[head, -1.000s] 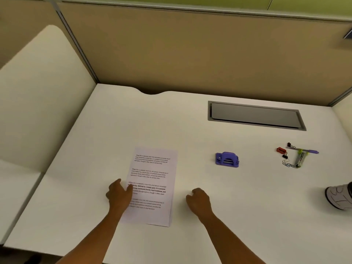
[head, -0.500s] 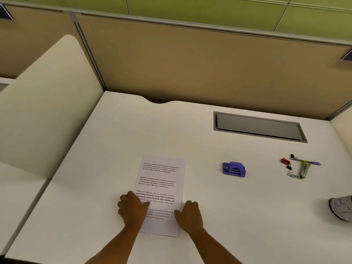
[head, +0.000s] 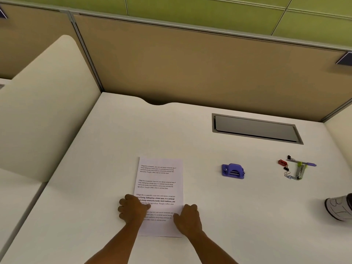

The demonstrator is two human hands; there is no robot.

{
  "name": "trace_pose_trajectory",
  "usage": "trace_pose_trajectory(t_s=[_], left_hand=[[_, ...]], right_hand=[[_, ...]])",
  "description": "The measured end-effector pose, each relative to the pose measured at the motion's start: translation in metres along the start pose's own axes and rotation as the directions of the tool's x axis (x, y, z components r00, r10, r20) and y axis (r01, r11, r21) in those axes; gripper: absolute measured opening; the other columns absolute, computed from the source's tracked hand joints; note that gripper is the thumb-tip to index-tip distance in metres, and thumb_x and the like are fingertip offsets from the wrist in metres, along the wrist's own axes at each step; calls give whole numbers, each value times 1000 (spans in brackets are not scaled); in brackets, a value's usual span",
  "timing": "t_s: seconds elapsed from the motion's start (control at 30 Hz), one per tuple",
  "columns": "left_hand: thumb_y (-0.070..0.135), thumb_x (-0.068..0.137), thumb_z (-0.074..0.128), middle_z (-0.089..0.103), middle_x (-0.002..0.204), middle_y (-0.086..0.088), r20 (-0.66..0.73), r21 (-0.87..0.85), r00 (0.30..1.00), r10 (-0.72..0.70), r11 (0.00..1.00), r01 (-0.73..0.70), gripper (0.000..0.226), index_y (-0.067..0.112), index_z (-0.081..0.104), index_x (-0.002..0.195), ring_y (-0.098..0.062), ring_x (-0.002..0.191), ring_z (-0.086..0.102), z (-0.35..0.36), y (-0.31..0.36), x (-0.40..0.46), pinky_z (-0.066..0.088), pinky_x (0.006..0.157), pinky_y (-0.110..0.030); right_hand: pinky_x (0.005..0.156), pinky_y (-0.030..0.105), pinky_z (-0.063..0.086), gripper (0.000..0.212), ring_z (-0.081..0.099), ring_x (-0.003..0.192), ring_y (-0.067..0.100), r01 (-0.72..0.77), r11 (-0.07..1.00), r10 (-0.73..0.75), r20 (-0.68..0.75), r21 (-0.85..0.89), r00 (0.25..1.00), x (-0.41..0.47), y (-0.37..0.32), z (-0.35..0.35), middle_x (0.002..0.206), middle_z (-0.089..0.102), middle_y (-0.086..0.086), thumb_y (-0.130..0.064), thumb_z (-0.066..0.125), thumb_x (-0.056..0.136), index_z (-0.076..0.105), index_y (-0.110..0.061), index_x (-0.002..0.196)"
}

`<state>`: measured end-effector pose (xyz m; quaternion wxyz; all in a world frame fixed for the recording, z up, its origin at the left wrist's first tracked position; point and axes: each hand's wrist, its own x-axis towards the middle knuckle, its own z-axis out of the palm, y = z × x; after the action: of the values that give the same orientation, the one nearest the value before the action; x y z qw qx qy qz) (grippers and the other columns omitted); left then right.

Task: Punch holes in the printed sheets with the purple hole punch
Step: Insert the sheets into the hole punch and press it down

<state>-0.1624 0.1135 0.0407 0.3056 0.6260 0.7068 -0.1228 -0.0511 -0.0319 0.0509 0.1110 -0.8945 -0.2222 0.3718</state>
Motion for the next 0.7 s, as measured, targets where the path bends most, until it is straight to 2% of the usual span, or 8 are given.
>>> trace_pose_trajectory(t_s=[0.17, 0.3, 0.47, 0.57, 0.7], left_hand=[[42, 68, 88, 46, 134, -22, 1, -1, 1000, -5, 1000, 5, 92, 0, 37, 132, -38, 123, 51, -1, 3, -2, 49, 99, -47], [42, 70, 86, 50, 134, -20, -16, 15, 998, 66, 998, -66, 88, 1, 37, 130, -35, 124, 52, -1, 3, -6, 50, 98, -44], [33, 70, 88, 50, 132, -20, 27, -82, 994, 104, 991, -101, 88, 3, 33, 132, -36, 121, 54, -3, 2, -10, 52, 93, -48], [27, 73, 86, 52, 128, -19, 64, -110, 990, 125, 987, -118, 78, 4, 36, 129, -36, 113, 60, -7, 1, -9, 56, 90, -48], [22, 81, 79, 61, 121, -14, 104, -125, 979, 178, 978, -164, 54, 6, 48, 122, -32, 105, 65, -11, -4, -4, 58, 87, -47]], right_hand=[[96, 32, 46, 41, 52, 120, 25, -16, 999, 16, -1, 41, 1000, 3, -1, 2, 127, 46, 9, -36, 55, 94, 52, -8, 124], [93, 31, 48, 39, 57, 114, 26, -21, 997, 20, 13, 76, 1000, 4, -2, 2, 125, 47, 10, -34, 57, 93, 53, -7, 121], [92, 29, 47, 40, 58, 112, 25, -14, 997, 13, 21, 75, 1000, 5, -1, 3, 123, 47, 11, -35, 57, 93, 53, -5, 120], [92, 29, 48, 39, 58, 110, 25, -9, 997, 8, 23, 83, 1000, 5, 0, 3, 124, 47, 11, -34, 57, 93, 52, -6, 119], [93, 30, 48, 41, 60, 111, 24, 14, 998, -16, 29, 56, 999, 3, 5, 3, 126, 45, 9, -37, 55, 94, 51, -7, 122]])
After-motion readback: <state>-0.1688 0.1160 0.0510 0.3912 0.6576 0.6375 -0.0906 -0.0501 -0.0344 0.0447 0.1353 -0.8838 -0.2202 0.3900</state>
